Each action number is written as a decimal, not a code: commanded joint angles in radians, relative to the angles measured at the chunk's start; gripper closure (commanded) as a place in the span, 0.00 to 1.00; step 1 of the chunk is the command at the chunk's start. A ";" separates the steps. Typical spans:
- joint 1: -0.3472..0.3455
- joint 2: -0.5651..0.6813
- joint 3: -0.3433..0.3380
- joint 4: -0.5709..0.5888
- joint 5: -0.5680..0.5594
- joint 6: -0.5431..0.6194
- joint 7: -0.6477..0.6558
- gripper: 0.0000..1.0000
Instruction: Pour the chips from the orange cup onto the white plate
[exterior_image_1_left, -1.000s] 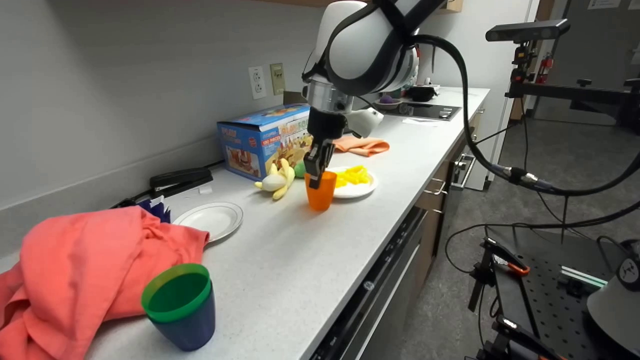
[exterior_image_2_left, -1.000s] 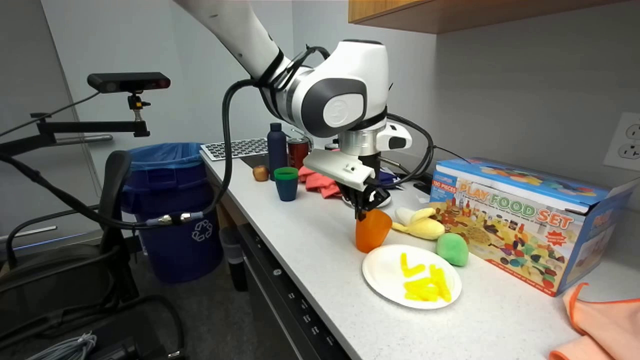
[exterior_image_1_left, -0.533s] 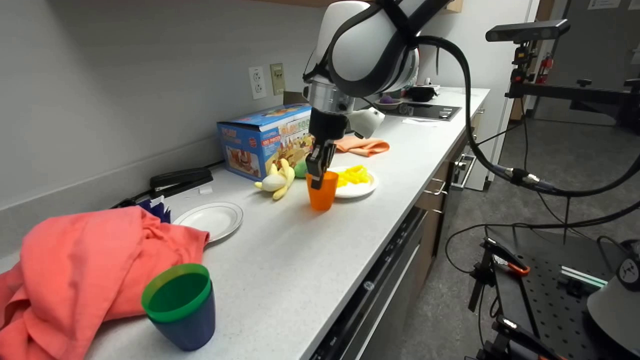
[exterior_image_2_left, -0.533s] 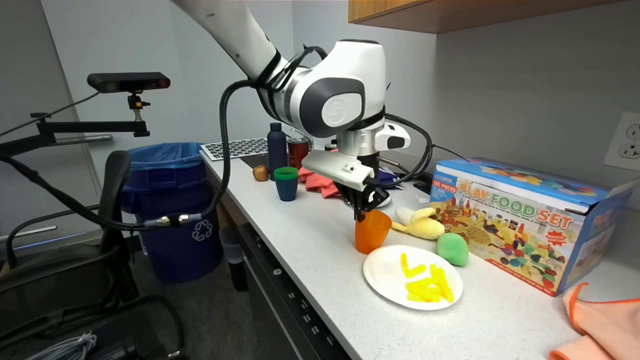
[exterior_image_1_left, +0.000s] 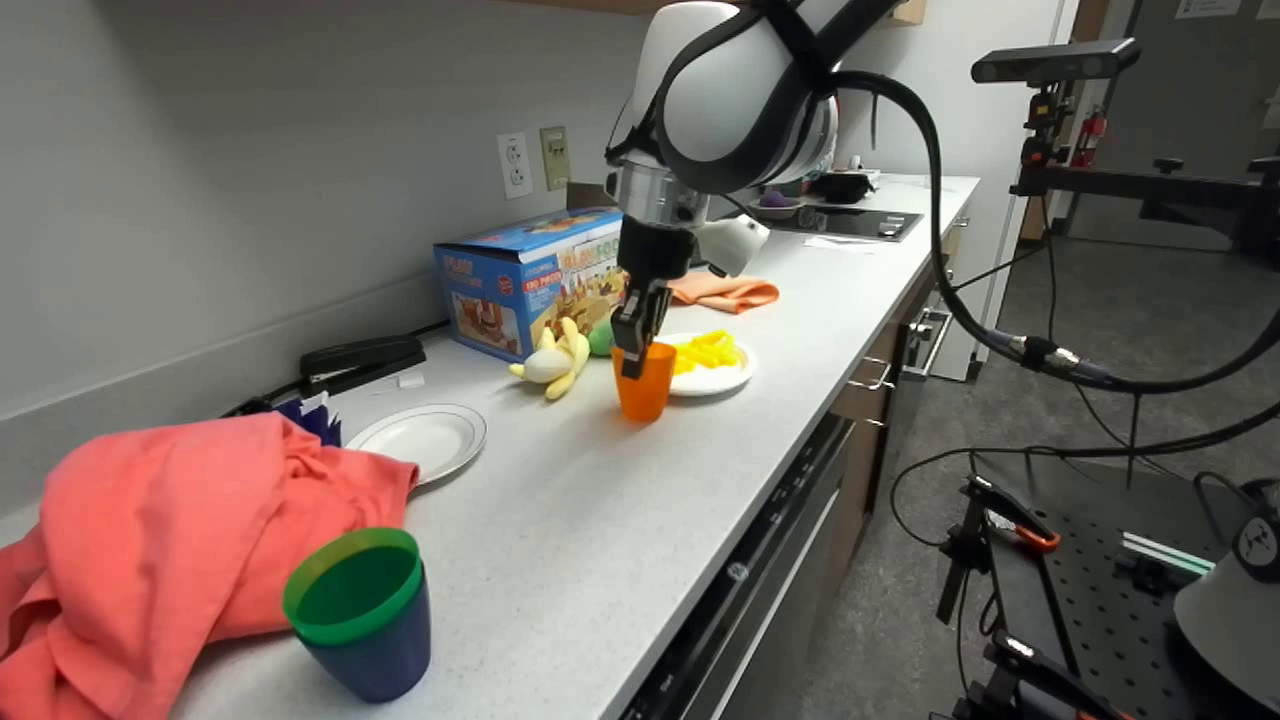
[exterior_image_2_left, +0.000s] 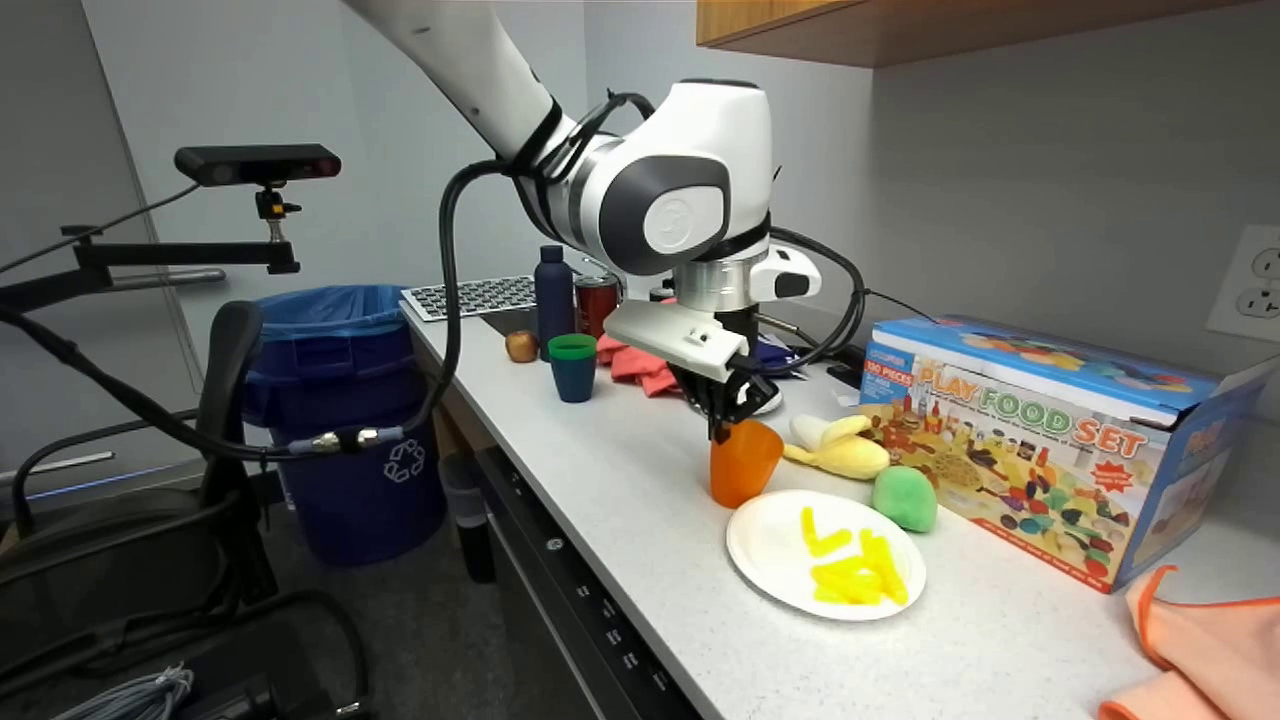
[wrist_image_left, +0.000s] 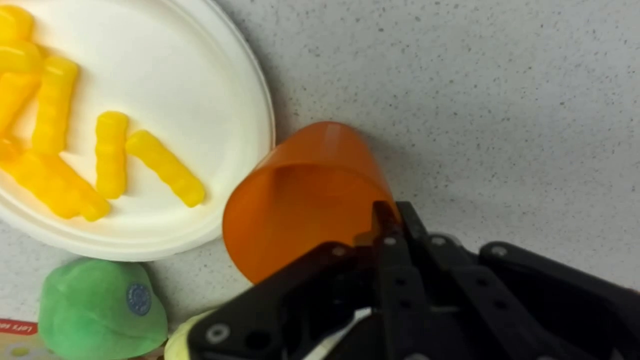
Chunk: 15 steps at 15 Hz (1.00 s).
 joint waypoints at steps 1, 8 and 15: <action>-0.006 -0.018 0.010 0.005 0.014 -0.021 -0.006 0.99; -0.002 -0.033 0.006 0.012 0.000 -0.041 0.020 0.32; -0.002 -0.082 0.007 0.013 0.021 -0.073 0.003 0.00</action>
